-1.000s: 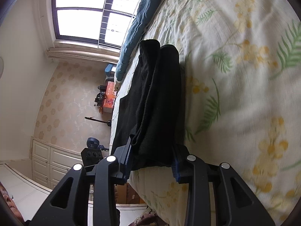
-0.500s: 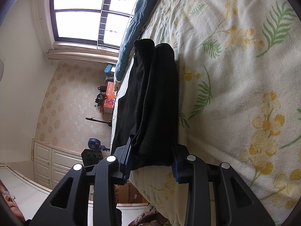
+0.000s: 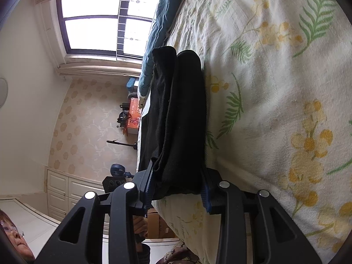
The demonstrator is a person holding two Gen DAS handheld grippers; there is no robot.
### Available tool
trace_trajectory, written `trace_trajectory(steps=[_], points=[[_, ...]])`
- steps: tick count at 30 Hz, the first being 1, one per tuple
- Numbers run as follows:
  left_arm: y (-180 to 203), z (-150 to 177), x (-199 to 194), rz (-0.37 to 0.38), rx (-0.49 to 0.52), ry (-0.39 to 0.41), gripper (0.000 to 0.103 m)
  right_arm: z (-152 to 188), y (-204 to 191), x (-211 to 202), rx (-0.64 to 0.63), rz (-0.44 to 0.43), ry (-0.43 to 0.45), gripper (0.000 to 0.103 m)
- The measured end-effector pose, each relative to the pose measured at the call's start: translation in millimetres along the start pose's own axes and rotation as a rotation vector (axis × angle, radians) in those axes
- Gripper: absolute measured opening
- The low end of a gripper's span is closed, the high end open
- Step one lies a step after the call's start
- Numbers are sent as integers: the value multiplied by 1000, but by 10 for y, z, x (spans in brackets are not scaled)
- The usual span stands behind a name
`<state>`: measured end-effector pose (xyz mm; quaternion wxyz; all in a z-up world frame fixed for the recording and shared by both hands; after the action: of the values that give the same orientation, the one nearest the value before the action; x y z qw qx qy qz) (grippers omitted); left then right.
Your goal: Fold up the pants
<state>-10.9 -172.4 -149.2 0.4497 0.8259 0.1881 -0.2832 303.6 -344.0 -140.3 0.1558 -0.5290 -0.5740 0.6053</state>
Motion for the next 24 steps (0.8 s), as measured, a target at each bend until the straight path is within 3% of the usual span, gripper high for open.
trace_trajectory(steps=[2, 4, 6, 10, 13, 18, 24], points=[[-30, 2, 10, -22, 2, 14, 59, 0, 1, -14, 9, -16, 3, 39], [-26, 8, 24, 4, -4, 19, 66, -1, 1, -22, 22, -31, 2, 41], [16, 11, 27, 35, -3, 28, 81, 9, -12, -33, 29, -42, 3, 46], [72, 46, 10, -9, 1, 42, 88, 38, -29, -120, 32, -52, 18, 54], [135, 121, -25, -103, 33, 43, 89, 88, -34, -197, 24, -31, 37, 58], [282, 245, -164, -309, 153, 104, 93, 244, -76, -279, -38, 78, 59, 68], [460, 461, -210, -420, 186, 144, 96, 529, -149, -290, -168, 315, 104, 74]])
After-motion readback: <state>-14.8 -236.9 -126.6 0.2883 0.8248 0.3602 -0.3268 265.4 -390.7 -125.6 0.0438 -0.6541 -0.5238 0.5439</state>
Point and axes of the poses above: each gripper's, at about its wrist camera, not at the fingertips, and x roughly the way its jaws point, y to its right, z to its underside, the point moved 8 cm from there along x, roughly the way its jaws point, and after that the axes turned 1 degree about x, right-handed, at the moved point
